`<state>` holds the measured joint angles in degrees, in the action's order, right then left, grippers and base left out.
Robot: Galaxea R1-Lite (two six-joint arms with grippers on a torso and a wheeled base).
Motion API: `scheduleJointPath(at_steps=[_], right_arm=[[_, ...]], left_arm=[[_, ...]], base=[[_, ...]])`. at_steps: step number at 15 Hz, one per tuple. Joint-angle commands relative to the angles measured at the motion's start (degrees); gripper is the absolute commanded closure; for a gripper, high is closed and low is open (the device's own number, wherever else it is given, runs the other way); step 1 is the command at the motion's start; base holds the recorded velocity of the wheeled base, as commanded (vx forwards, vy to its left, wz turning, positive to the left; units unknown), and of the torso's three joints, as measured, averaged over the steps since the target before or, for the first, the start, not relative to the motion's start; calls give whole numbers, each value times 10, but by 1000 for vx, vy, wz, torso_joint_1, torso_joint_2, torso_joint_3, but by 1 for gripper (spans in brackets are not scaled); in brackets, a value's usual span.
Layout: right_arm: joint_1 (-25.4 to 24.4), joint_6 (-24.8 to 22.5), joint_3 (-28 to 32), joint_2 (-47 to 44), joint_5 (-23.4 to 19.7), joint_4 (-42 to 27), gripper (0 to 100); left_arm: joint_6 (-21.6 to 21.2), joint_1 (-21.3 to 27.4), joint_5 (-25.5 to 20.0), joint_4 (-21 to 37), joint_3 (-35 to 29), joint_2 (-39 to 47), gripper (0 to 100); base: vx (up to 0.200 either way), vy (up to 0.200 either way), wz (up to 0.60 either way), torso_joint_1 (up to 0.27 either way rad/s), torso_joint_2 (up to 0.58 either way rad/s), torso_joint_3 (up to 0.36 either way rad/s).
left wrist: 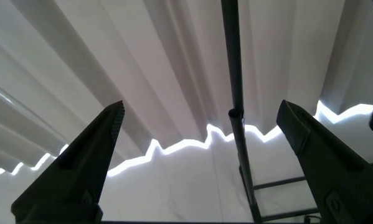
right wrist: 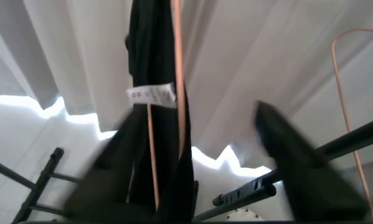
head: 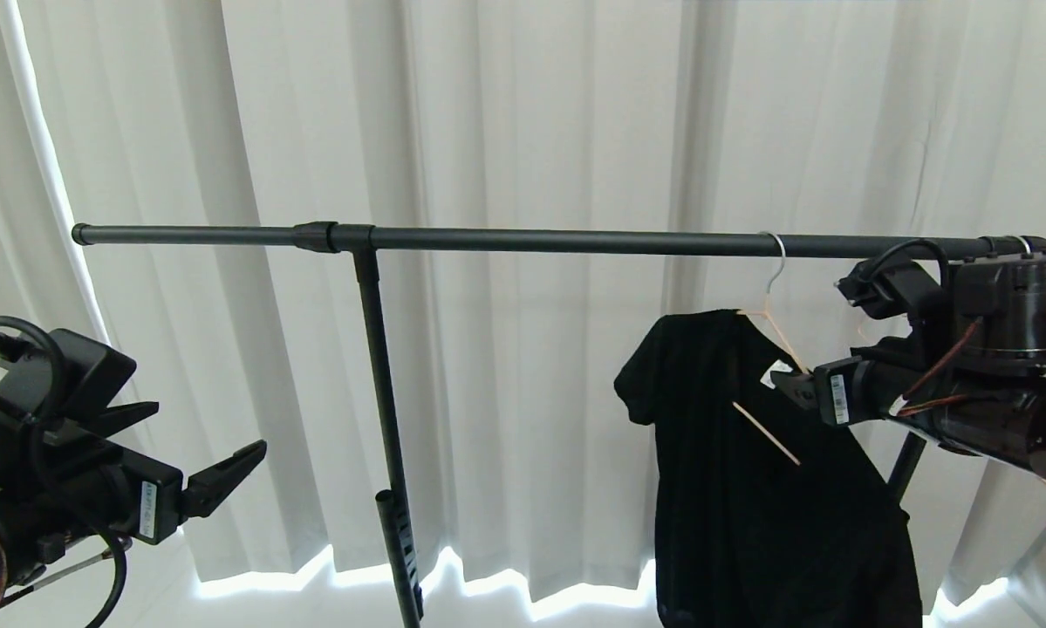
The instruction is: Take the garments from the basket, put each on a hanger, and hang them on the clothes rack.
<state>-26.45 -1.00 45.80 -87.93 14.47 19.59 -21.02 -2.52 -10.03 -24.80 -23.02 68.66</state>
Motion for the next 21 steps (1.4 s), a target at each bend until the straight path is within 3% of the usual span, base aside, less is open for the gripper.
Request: scheduleJointPath(at_steps=[1, 3, 5, 8, 11, 15, 21], right_arm=[[-23, -1, -23, 58, -2, 0, 0], [-29, -4, -42, 107, -1, -1, 0], [-15, -40, -69, 152, 0, -8, 0], [61, -161, -106, 219, -4, -91, 0], [87, -189, -115, 233, 1, -107, 0], [197, -337, -129, 267, -4, -129, 0], [220, -342, -185, 310, -2, -126, 0]], left_arm=[[0, 0, 0, -1, 0, 0, 0], [1, -1, 0, -1, 0, 1, 0], [1, -2, 0, -1, 0, 0, 0], [1, -3, 2, -1, 2, -3, 0], [0, -3, 2, -1, 2, -7, 0], [0, -33, 2, -1, 6, -19, 0], [-1, -38, 3, 0, 38, -76, 0]], base=[[0, 0, 0, 0, 0, 0], [0, 0, 0, 0, 0, 0], [0, 0, 0, 0, 0, 0], [-133, 0, 0, 5, 0, 2], [-200, 0, 0, 6, 6, -1], [-200, 0, 0, 0, 2, 7], [-200, 0, 0, 2, 5, 2]])
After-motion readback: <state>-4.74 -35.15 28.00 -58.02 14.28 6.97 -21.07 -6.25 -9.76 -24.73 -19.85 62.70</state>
